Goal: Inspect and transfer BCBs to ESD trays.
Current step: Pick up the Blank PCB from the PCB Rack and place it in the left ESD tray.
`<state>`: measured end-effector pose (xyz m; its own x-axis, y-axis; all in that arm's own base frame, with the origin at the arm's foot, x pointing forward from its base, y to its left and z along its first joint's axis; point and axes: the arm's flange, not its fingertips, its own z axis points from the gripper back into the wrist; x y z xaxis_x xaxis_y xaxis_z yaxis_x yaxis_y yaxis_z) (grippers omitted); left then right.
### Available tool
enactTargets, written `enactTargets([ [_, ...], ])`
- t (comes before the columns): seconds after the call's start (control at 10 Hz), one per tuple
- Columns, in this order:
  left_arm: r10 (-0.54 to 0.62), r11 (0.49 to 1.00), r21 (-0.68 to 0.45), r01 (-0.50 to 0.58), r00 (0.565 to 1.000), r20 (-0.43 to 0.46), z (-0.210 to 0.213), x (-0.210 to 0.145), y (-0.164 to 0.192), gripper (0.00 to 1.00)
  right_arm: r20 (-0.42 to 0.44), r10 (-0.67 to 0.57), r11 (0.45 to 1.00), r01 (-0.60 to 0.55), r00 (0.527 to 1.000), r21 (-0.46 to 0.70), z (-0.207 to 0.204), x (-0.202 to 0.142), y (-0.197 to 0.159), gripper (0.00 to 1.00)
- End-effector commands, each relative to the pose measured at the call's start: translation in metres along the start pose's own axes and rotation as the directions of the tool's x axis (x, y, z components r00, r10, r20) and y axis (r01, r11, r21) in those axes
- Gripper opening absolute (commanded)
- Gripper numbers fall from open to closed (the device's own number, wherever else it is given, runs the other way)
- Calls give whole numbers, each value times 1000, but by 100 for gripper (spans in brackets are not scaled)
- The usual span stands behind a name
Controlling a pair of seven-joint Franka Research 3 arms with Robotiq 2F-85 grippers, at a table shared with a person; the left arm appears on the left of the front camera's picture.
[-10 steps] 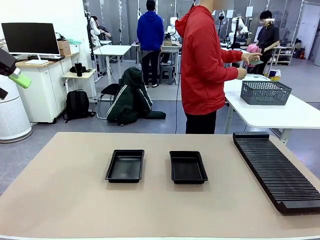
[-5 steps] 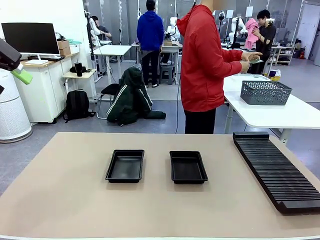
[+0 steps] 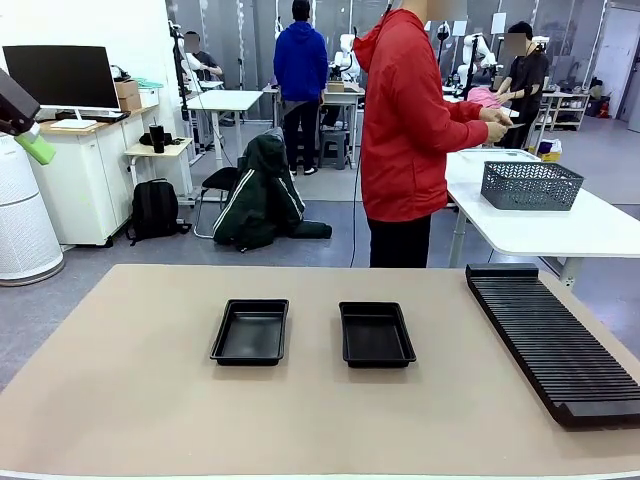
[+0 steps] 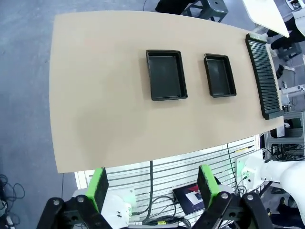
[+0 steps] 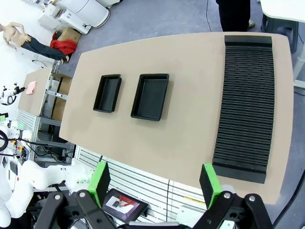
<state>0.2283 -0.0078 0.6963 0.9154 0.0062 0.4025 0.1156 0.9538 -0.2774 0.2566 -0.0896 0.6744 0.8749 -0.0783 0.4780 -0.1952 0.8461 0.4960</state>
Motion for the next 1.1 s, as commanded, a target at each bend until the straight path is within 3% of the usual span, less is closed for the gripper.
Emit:
enactTargets([
  [0.0,25,998,52,-23,999,-36,9,5,-6,100,-2,0,1000,0,1000,1,-1,-1,0,100],
  [0.5,-69,990,120,71,997,-22,20,22,-35,100,-2,0,1000,0,1000,1,-1,-1,0,100],
  [1.0,-82,991,107,81,997,-2,18,26,-41,100,-2,0,1000,0,1000,1,-1,-1,0,100],
])
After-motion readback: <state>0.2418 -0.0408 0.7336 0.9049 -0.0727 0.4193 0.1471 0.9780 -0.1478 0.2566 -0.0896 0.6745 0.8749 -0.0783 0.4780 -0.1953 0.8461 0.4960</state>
